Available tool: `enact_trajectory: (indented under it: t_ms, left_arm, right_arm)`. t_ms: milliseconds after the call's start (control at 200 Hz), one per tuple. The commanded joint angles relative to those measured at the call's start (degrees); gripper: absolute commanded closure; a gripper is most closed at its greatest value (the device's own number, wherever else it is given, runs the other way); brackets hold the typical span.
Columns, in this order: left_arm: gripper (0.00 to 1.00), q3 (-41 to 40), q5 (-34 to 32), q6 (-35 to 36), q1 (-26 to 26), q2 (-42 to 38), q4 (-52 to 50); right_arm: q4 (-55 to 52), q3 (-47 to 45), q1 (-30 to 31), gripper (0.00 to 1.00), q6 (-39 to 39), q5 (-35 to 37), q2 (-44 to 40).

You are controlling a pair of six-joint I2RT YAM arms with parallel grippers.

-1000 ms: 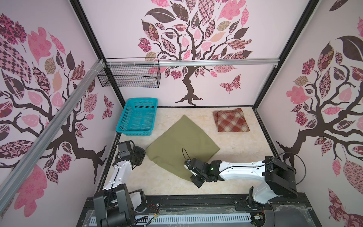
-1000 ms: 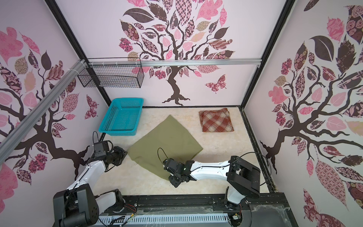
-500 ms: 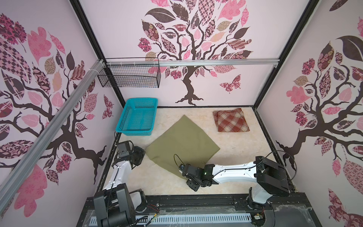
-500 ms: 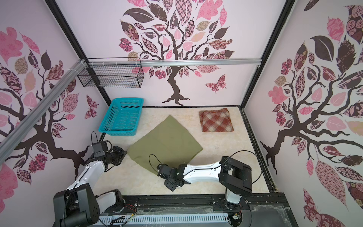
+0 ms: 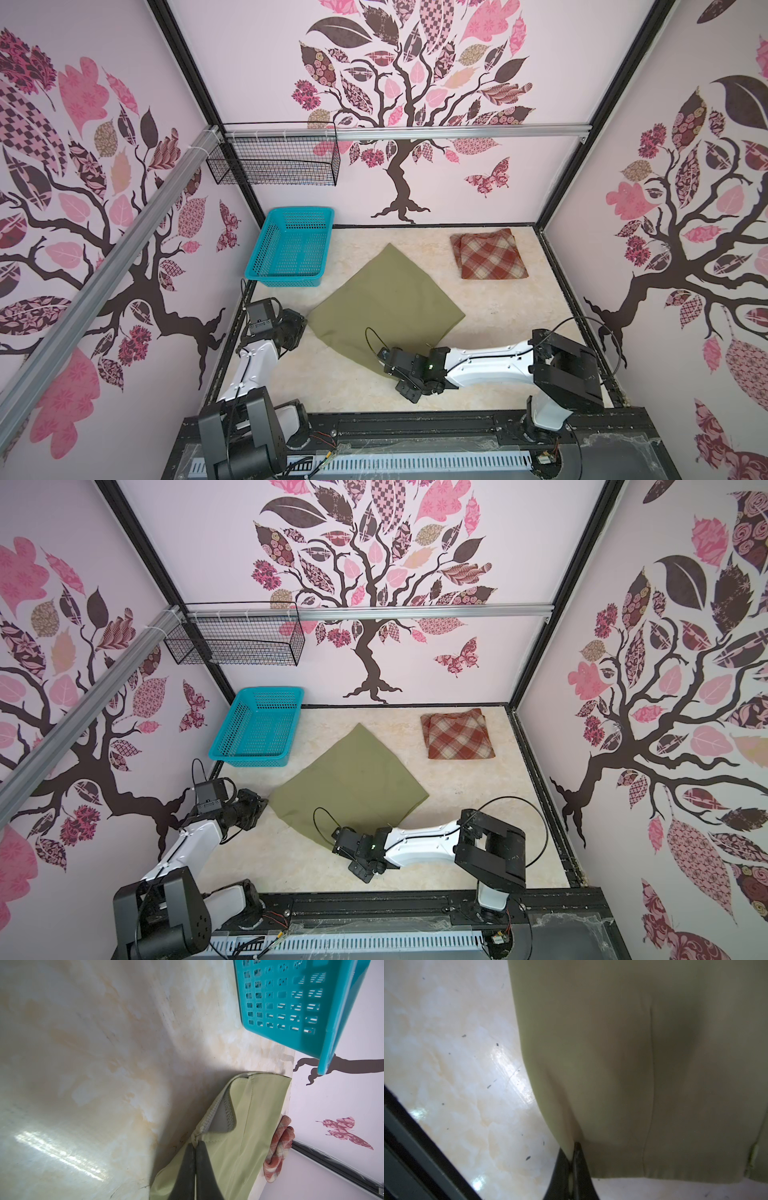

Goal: Fold and stack skirts
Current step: Fold the skirt at the center of the table.

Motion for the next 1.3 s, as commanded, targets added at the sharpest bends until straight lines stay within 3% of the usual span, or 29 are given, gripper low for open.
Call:
enact_trajectory:
  t_ms: [0,640,1055,1296]
  left_arm:
    - [1.0,0.5,0.6,-1.0,0.5,-1.5,-0.2]
    - [1.0,14.6,-2.7,-1.7,1.0,-14.1,-12.9]
    - [1.0,18.0,-2.8,-3.1,1.1,-20.1,-18.4]
    - [1.0,19.3,-4.4,-2.2,1.1,-20.9,-18.9]
  right_arm:
    - [-2.1,0.7,0.2,1.0,-1.3,-3.0,-0.6]
    - [-5.8,-1.7,1.0,1.0,3.6,-6.4,-21.5]
    - [-5.2,-1.4,11.0,1.0,8.0,-3.8,-23.0]
    - [-2.2,-2.7,11.3,1.0,9.0,-7.0,-23.0]
